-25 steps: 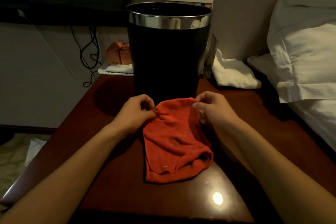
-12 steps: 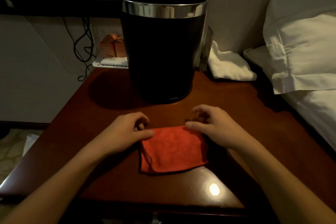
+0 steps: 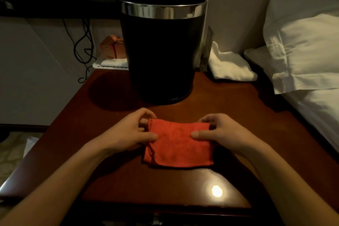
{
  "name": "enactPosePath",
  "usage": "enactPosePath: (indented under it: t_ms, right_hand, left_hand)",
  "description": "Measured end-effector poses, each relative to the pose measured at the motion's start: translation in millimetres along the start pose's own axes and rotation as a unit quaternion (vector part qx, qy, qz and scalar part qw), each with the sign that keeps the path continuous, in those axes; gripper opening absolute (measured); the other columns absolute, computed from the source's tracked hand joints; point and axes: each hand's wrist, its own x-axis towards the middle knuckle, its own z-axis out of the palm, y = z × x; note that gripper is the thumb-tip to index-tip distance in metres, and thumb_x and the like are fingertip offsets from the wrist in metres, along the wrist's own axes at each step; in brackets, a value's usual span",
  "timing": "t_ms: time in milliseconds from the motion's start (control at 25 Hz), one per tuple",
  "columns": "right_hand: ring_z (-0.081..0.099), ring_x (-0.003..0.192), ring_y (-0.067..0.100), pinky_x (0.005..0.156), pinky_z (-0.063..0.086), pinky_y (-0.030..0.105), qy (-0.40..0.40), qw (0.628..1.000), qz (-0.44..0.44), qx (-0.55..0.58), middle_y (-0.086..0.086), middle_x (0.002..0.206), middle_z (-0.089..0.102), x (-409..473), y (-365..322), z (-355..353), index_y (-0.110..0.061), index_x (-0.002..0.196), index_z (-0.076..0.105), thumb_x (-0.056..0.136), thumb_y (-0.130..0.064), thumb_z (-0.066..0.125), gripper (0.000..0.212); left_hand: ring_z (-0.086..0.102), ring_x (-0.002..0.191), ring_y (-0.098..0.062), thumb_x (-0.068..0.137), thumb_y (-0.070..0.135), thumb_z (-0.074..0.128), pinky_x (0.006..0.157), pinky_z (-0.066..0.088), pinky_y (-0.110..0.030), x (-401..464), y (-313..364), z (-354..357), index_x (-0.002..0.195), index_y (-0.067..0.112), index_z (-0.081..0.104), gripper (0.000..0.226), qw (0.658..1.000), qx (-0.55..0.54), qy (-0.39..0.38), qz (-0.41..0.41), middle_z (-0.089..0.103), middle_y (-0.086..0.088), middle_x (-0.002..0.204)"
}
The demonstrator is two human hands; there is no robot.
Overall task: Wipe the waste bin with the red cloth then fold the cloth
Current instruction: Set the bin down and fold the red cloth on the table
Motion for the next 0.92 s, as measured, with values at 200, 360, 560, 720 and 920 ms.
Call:
enactPosePath:
  t_ms: [200,360,560,720,920]
  right_hand:
    - [0.073,0.08,0.018,0.075,0.057,0.035,0.026,0.998,0.013,0.047,0.003,0.087,0.076,-17,10,-4,-0.015,0.094,0.075,0.082,-0.011,0.081,0.015]
    - [0.075,0.084,0.024,0.078,0.061,0.043,0.068,0.993,0.043,0.085,0.006,0.092,0.076,-38,15,-14,-0.016,0.097,0.072,0.087,-0.016,0.077,0.011]
    - [0.072,0.077,0.032,0.076,0.056,0.048,0.15,0.979,0.085,0.109,0.015,0.087,0.075,-57,27,-35,-0.01,0.096,0.068,0.089,-0.014,0.074,0.01]
    - [0.067,0.061,0.022,0.06,0.054,0.037,0.283,0.939,0.11,0.159,0.011,0.076,0.072,-79,45,-69,-0.009,0.094,0.068,0.087,-0.008,0.073,0.008]
    - [0.072,0.065,0.03,0.062,0.061,0.05,0.453,0.865,0.138,0.165,0.015,0.08,0.073,-102,74,-111,-0.011,0.093,0.069,0.087,-0.009,0.073,0.008]
  left_hand:
    - [0.068,0.088,-0.01,0.092,0.007,0.058,0.072,0.056,-0.034,15,-7,16,0.112,0.017,0.059,0.023,0.998,-0.03,0.044,0.031,0.068,-0.004,0.107]
    - [0.067,0.081,-0.015,0.091,0.0,0.056,0.076,0.053,-0.03,38,1,39,0.114,0.016,0.06,0.029,0.992,0.034,0.067,0.1,0.069,-0.002,0.1]
    - [0.061,0.079,-0.006,0.087,-0.004,0.056,0.073,0.048,-0.018,87,27,75,0.107,0.021,0.061,0.031,0.991,0.038,0.035,0.12,0.067,0.001,0.096]
    - [0.061,0.087,0.0,0.086,0.006,0.062,0.08,0.047,-0.018,151,60,132,0.104,0.022,0.06,0.025,0.97,0.106,-0.025,0.219,0.067,0.006,0.096]
    - [0.057,0.071,0.008,0.08,0.009,0.07,0.067,0.041,-0.009,216,103,226,0.086,0.02,0.057,0.018,0.95,0.14,-0.115,0.256,0.064,0.009,0.081]
